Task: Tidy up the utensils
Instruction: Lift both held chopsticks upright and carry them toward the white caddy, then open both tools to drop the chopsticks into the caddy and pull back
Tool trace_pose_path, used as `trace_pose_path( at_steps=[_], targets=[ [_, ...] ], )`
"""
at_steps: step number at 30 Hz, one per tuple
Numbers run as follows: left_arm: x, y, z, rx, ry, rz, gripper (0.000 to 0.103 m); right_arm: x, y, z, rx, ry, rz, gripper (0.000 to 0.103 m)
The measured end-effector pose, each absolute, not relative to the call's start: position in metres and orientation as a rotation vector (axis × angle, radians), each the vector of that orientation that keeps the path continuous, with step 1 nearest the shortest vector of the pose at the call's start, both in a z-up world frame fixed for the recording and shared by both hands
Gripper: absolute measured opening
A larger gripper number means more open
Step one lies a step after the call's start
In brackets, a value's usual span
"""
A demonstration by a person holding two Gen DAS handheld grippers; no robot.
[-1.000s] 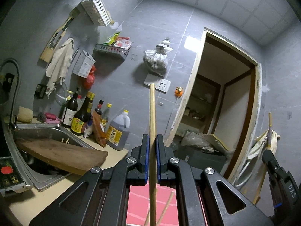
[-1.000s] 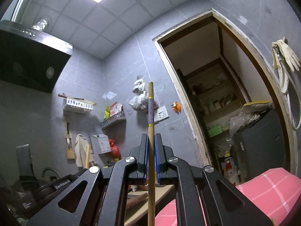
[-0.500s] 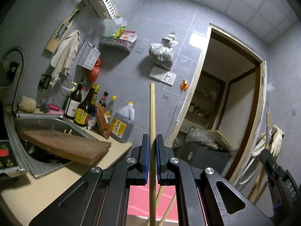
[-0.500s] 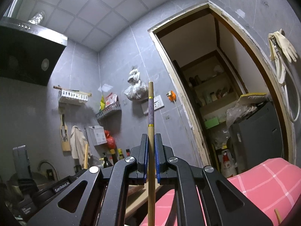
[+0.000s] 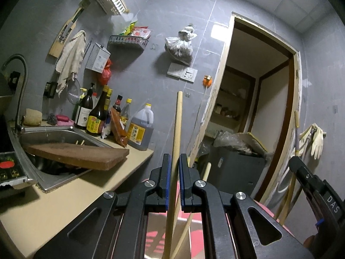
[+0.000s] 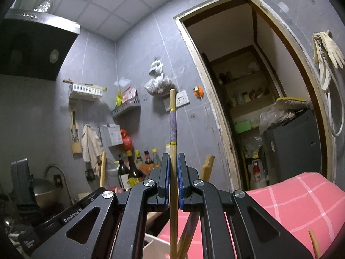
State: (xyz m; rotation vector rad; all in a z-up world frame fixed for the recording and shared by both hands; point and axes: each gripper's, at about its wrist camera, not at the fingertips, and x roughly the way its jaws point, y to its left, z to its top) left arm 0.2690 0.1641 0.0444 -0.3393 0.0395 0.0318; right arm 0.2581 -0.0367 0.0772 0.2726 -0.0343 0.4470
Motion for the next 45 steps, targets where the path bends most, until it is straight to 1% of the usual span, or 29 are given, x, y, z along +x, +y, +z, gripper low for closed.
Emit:
trace_pose_path(
  at_steps=[15, 21, 24, 27, 29, 33, 34, 36, 37, 38, 39, 40, 41, 43, 45],
  targets=[
    [0.260, 0.142, 0.032, -0.270, 0.138, -0.030, 0.005, 0.247, -0.036, 0.064, 0.231, 0.112, 0.463, 0.006],
    [0.254, 0.143, 0.034, -0.289, 0.161, -0.053, 0.008, 0.243, -0.036, 0.061, 0.215, 0.139, 0.457, 0.007],
    [0.252, 0.143, 0.035, -0.292, 0.161, -0.055, 0.008, 0.241, -0.037, 0.062, 0.206, 0.138, 0.455, 0.010],
    [0.250, 0.144, 0.038, -0.299, 0.160, -0.062, 0.009, 0.237, -0.037, 0.064, 0.195, 0.130, 0.458, 0.016],
    [0.246, 0.143, 0.041, -0.302, 0.155, -0.066, 0.012, 0.235, -0.037, 0.068, 0.184, 0.118, 0.457, 0.024],
    [0.242, 0.143, 0.049, -0.304, 0.141, -0.074, 0.020, 0.227, -0.039, 0.080, 0.165, 0.070, 0.451, 0.024],
    [0.240, 0.143, 0.051, -0.305, 0.138, -0.076, 0.022, 0.225, -0.041, 0.083, 0.164, 0.057, 0.447, 0.026],
    [0.237, 0.142, 0.056, -0.308, 0.132, -0.082, 0.026, 0.221, -0.046, 0.087, 0.168, 0.036, 0.440, 0.034],
    [0.237, 0.142, 0.058, -0.308, 0.130, -0.084, 0.028, 0.219, -0.050, 0.090, 0.171, 0.026, 0.436, 0.040],
    [0.235, 0.141, 0.060, -0.307, 0.126, -0.085, 0.029, 0.217, -0.054, 0.093, 0.173, 0.015, 0.429, 0.044],
    [0.233, 0.140, 0.063, -0.306, 0.124, -0.087, 0.031, 0.215, -0.059, 0.096, 0.174, 0.005, 0.422, 0.045],
    [0.231, 0.138, 0.065, -0.304, 0.122, -0.091, 0.036, 0.213, -0.063, 0.098, 0.172, -0.001, 0.414, 0.047],
    [0.230, 0.137, 0.068, -0.303, 0.121, -0.094, 0.038, 0.211, -0.067, 0.101, 0.170, -0.005, 0.407, 0.051],
    [0.227, 0.132, 0.072, -0.302, 0.121, -0.102, 0.051, 0.206, -0.079, 0.106, 0.173, -0.014, 0.391, 0.058],
    [0.223, 0.127, 0.075, -0.303, 0.122, -0.116, 0.058, 0.199, -0.090, 0.110, 0.168, -0.023, 0.374, 0.063]
  ],
)
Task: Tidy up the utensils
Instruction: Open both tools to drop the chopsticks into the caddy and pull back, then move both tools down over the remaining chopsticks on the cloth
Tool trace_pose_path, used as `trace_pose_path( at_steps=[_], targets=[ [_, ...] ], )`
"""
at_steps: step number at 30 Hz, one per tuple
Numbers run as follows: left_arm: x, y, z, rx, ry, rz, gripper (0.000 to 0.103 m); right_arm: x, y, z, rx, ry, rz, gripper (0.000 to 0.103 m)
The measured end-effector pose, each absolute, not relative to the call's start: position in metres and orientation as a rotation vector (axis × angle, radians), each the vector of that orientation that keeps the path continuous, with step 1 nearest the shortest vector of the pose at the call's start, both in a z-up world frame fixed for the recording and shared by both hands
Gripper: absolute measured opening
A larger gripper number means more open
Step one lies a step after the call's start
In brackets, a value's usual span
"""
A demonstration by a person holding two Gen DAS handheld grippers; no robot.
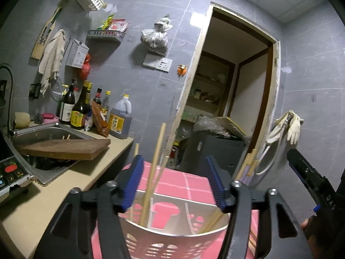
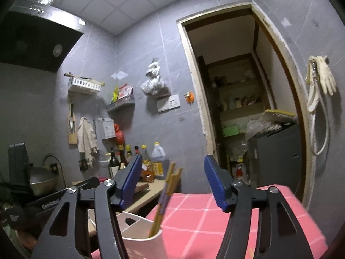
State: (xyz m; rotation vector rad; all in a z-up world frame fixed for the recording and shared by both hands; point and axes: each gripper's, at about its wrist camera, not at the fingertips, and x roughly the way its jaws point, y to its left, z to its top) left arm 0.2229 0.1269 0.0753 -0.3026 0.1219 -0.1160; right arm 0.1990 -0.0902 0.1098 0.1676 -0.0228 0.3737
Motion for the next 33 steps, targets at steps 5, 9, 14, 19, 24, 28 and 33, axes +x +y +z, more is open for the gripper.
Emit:
trace_pose_path(
  at_steps=[5, 9, 14, 19, 24, 28, 33],
  targets=[
    [0.214, 0.108, 0.082, -0.299, 0.120, -0.161, 0.081, 0.182, -0.122, 0.119, 0.169, -0.025, 0.327, 0.086],
    [0.210, 0.090, 0.084, -0.297, 0.128, -0.200, 0.089, 0.168, -0.145, 0.125, 0.161, -0.028, 0.287, 0.101],
    [0.204, 0.067, 0.083, -0.298, 0.132, -0.247, 0.095, 0.152, -0.163, 0.125, 0.126, -0.027, 0.243, 0.103],
    [0.203, 0.043, 0.080, -0.281, 0.168, -0.296, 0.096, 0.146, -0.180, 0.118, 0.083, 0.027, 0.208, 0.103],
    [0.204, 0.015, 0.066, -0.248, 0.230, -0.328, 0.096, 0.147, -0.194, 0.100, 0.048, 0.120, 0.183, 0.103],
    [0.207, -0.003, 0.051, -0.226, 0.276, -0.337, 0.096, 0.150, -0.203, 0.082, 0.037, 0.186, 0.171, 0.103],
    [0.214, -0.019, 0.032, -0.192, 0.341, -0.341, 0.096, 0.155, -0.211, 0.065, 0.044, 0.231, 0.163, 0.103]
  ],
)
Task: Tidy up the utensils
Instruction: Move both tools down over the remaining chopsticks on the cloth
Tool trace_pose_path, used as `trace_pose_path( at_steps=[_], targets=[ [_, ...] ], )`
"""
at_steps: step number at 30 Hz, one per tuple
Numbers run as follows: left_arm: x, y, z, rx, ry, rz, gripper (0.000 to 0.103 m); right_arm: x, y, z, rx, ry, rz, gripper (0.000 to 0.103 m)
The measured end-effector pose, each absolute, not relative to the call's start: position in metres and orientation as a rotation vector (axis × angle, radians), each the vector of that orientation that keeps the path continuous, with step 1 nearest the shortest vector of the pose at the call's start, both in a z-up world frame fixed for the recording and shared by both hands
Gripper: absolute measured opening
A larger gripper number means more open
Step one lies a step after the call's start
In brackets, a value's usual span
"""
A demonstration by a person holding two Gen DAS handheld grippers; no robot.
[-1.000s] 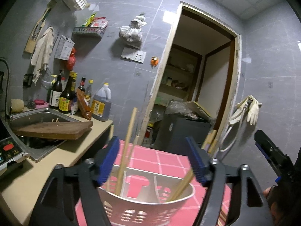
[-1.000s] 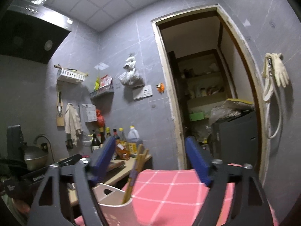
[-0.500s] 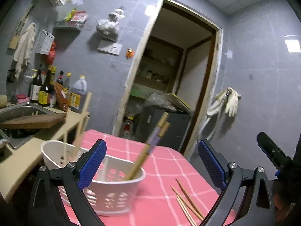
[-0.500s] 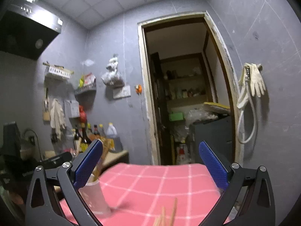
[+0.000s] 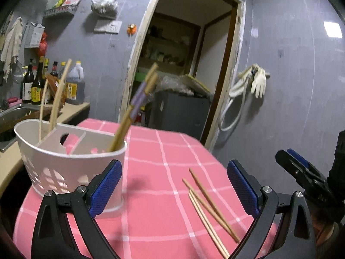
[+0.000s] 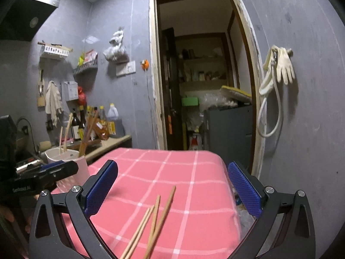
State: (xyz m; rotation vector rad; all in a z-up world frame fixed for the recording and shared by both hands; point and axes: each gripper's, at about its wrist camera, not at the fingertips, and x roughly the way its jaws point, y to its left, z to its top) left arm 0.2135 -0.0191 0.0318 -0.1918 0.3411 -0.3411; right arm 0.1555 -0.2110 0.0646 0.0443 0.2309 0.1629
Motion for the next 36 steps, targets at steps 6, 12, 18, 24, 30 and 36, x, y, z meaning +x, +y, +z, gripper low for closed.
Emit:
trace_pose_path(
  at_steps=[6, 12, 18, 24, 30, 36],
  targets=[
    [0.227, -0.032, 0.011, -0.166, 0.459, -0.363, 0.096, 0.166, -0.218, 0.046, 0.058, 0.296, 0.153, 0.103],
    [0.237, -0.045, -0.005, -0.123, 0.542, -0.383, 0.095, 0.180, -0.227, 0.036, 0.083, 0.380, 0.159, 0.095],
    [0.242, -0.056, -0.014, -0.083, 0.614, -0.429, 0.084, 0.198, -0.224, 0.026, 0.073, 0.484, 0.192, 0.074],
    [0.257, -0.069, -0.031, -0.070, 0.729, -0.484, 0.067, 0.219, -0.221, 0.012, 0.071, 0.607, 0.244, 0.049],
    [0.274, -0.076, -0.041, -0.076, 0.834, -0.491, 0.049, 0.239, -0.216, 0.000, 0.066, 0.722, 0.290, 0.037],
    [0.285, -0.086, -0.046, -0.048, 0.879, -0.492, 0.041, 0.248, -0.212, -0.006, 0.060, 0.767, 0.301, 0.035]
  ],
)
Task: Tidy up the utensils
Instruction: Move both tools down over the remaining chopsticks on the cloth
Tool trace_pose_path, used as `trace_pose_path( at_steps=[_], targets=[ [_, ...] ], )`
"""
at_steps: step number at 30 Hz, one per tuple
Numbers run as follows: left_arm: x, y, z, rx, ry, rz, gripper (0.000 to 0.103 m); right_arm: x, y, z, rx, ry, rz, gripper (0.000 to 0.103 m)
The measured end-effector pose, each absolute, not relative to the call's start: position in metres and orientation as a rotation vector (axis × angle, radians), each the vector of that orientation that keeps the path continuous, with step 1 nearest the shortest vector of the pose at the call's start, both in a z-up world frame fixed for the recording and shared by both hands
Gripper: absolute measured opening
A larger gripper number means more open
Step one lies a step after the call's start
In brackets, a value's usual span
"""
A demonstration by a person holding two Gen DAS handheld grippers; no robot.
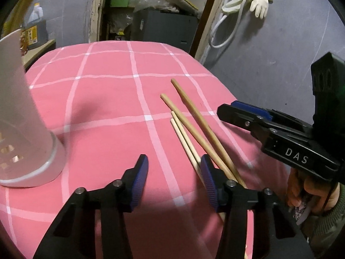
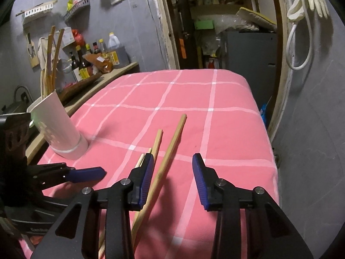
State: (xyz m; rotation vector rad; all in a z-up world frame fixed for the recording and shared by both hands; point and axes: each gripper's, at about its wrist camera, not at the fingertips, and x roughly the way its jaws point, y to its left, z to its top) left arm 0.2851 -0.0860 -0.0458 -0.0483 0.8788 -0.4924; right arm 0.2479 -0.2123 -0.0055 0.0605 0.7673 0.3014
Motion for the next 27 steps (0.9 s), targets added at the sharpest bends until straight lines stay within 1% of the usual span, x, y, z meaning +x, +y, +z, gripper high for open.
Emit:
trace_pose_path(
  at_steps=[3, 6, 8, 10, 12, 17, 22, 25, 27],
  targets=[
    [0.289, -0.088, -0.048, -0.035, 0.892, -0.483, 0.037, 0.252, -0.210, -0.008, 0.053, 0.788, 0.305, 0.033],
    [0.291, -0.090, -0.051, -0.025, 0.897, -0.468, 0.030, 0.257, -0.208, -0.011, 0.048, 0.811, 0.305, 0.031],
    [0.294, -0.091, -0.052, -0.027, 0.900, -0.469, 0.028, 0.261, -0.207, -0.013, 0.047, 0.825, 0.302, 0.029],
    [0.297, -0.093, -0.053, -0.030, 0.905, -0.477, 0.022, 0.265, -0.208, -0.014, 0.048, 0.842, 0.300, 0.029],
    [0.298, -0.096, -0.052, -0.032, 0.909, -0.490, 0.020, 0.270, -0.206, -0.017, 0.049, 0.857, 0.299, 0.027],
    [0.302, -0.104, -0.053, -0.020, 0.926, -0.508, 0.019, 0.276, -0.206, -0.020, 0.054, 0.880, 0.293, 0.027],
    [0.304, -0.108, -0.054, 0.000, 0.932, -0.508, 0.013, 0.279, -0.207, -0.021, 0.050, 0.886, 0.283, 0.026],
    [0.308, -0.105, -0.054, -0.026, 0.948, -0.515, 0.008, 0.282, -0.206, -0.021, 0.054, 0.894, 0.282, 0.022],
    [0.310, -0.103, -0.054, -0.045, 0.961, -0.521, 0.008, 0.284, -0.205, -0.021, 0.057, 0.900, 0.286, 0.020]
  ],
)
